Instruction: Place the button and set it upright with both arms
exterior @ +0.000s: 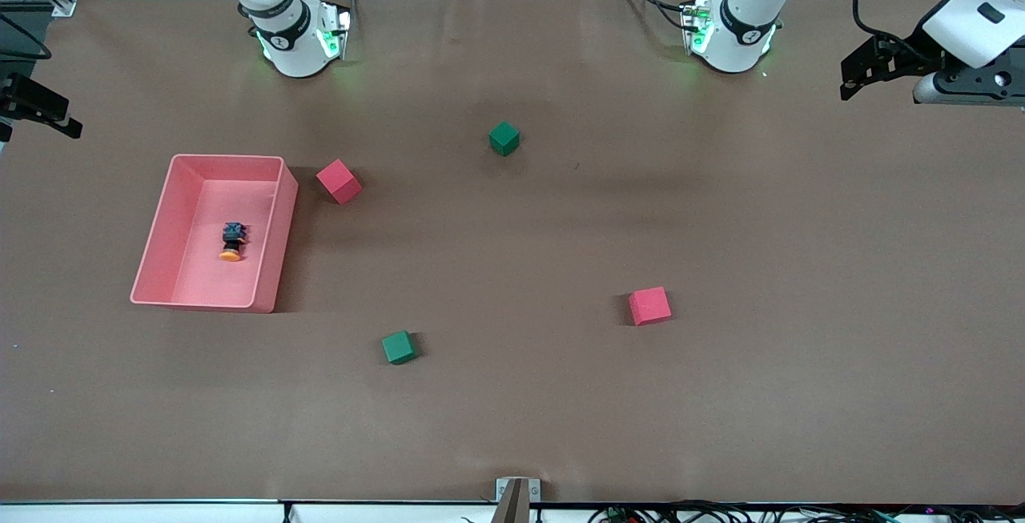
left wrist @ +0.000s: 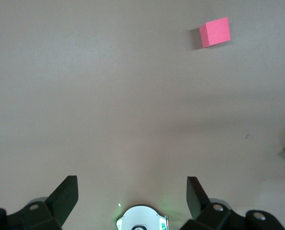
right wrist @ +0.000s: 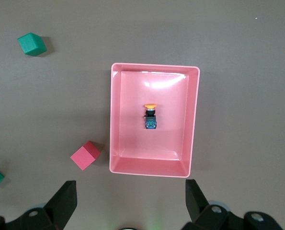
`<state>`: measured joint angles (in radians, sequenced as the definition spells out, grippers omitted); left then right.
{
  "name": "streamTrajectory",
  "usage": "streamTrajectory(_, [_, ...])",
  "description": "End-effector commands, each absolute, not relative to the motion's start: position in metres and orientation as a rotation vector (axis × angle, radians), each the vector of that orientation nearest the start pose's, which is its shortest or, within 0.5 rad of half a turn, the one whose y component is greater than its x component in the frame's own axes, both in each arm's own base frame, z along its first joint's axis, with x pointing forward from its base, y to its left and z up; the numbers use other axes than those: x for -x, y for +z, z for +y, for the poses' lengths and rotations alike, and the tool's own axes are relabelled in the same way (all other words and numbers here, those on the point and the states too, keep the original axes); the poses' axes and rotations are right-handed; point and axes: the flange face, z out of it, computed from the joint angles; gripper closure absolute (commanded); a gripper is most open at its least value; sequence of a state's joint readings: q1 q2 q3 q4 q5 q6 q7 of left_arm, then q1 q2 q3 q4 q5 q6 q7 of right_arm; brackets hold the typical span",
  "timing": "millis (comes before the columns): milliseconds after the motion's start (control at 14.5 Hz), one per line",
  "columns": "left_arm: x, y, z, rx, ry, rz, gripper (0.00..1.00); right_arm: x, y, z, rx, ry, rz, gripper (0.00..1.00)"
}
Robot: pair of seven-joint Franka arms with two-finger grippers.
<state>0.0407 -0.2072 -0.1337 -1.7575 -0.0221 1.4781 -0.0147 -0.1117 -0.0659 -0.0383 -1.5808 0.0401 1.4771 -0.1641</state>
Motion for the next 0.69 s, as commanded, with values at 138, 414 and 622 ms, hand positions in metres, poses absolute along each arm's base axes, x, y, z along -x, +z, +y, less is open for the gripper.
streamTrajectory(138, [-0.474,0.639,-0.052,3.117,0.105,0.112,0.0,-0.517,0.652,-0.066,3.085,0.011,-0.055,0.0])
streamTrajectory(414, [-0.477,0.641,-0.052,3.119,0.066,0.11,0.0,-0.519,0.652,-0.052,3.094,0.012,-0.099,0.0])
streamTrajectory(622, [-0.479,0.642,-0.052,3.119,0.038,0.112,0.0,-0.52,0.646,-0.052,3.093,0.016,-0.099,0.0])
